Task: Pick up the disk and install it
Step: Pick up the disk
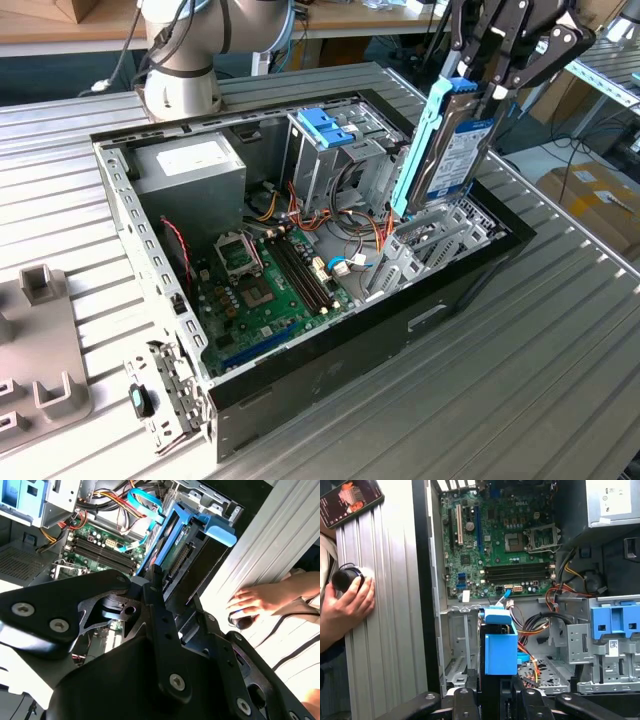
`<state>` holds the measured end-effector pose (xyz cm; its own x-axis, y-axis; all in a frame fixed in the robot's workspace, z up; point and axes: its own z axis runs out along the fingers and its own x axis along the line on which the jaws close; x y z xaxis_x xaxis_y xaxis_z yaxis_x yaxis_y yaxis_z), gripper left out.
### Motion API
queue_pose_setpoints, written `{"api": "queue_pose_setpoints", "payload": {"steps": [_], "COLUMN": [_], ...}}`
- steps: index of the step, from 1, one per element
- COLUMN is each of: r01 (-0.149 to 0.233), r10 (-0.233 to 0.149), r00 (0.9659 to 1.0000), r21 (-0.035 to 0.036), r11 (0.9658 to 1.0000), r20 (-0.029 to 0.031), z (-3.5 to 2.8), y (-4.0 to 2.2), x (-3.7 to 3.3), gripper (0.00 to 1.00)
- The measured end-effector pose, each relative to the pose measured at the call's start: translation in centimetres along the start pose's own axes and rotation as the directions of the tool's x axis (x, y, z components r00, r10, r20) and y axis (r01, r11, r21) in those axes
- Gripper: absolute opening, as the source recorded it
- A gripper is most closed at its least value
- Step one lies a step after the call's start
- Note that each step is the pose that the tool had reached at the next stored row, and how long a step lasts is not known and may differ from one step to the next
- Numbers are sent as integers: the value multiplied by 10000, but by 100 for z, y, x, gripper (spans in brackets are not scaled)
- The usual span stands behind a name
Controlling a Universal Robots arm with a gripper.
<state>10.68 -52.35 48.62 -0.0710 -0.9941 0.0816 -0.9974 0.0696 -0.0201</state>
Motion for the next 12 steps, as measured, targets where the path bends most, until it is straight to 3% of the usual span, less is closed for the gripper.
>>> {"api": "queue_pose_setpoints", "payload": {"steps": [12], "r01": [0], "r10": [0], "r00": [10000], "r21": [-3], "r11": [10000], "r20": [-2], "z": [24], "y": [-29], "x": [-4], "gripper": [35]}}
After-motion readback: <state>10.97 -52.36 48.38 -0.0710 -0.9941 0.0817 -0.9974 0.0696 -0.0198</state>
